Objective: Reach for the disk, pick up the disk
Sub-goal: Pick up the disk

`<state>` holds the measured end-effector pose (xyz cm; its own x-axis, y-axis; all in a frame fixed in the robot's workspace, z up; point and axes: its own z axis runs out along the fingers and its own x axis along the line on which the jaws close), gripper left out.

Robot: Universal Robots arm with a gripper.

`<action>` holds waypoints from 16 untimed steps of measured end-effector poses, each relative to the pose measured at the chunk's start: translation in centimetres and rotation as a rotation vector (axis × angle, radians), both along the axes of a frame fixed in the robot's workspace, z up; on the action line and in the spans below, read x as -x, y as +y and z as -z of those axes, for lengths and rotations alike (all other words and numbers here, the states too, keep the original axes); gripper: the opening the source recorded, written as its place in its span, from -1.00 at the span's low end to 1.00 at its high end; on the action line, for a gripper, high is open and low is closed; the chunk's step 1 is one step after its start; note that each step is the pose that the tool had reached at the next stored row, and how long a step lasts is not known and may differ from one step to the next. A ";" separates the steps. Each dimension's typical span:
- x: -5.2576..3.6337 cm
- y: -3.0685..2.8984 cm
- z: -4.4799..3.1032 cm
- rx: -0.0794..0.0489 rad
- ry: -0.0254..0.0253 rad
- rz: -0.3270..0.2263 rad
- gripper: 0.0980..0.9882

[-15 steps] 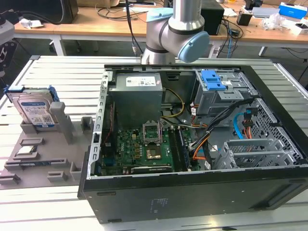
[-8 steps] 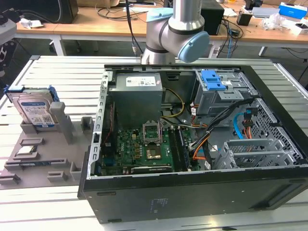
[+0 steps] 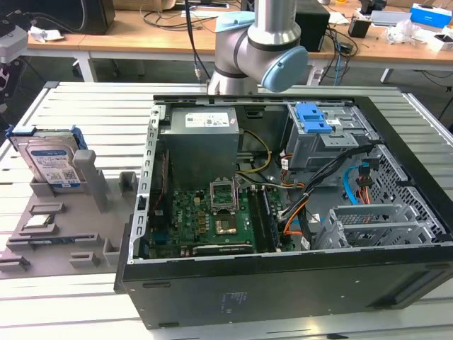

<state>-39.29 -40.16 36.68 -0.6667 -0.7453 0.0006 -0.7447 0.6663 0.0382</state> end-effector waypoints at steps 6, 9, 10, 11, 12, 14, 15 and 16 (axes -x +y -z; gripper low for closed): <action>0.00 0.00 0.00 0.000 0.0000 -0.070 -0.98; 0.00 0.00 0.00 0.000 0.0000 -0.095 -0.98; 0.00 0.00 0.00 0.000 0.0000 -0.105 -0.98; 0.00 0.00 0.00 0.000 0.0000 -0.113 -0.98; 0.00 0.00 0.00 0.000 0.0000 -0.121 -0.98; 0.00 0.00 0.00 0.000 0.0000 -0.140 -0.98; 0.00 0.00 0.00 0.000 0.0000 -0.148 -0.98; 0.00 0.00 0.00 0.000 0.0000 -0.155 -0.98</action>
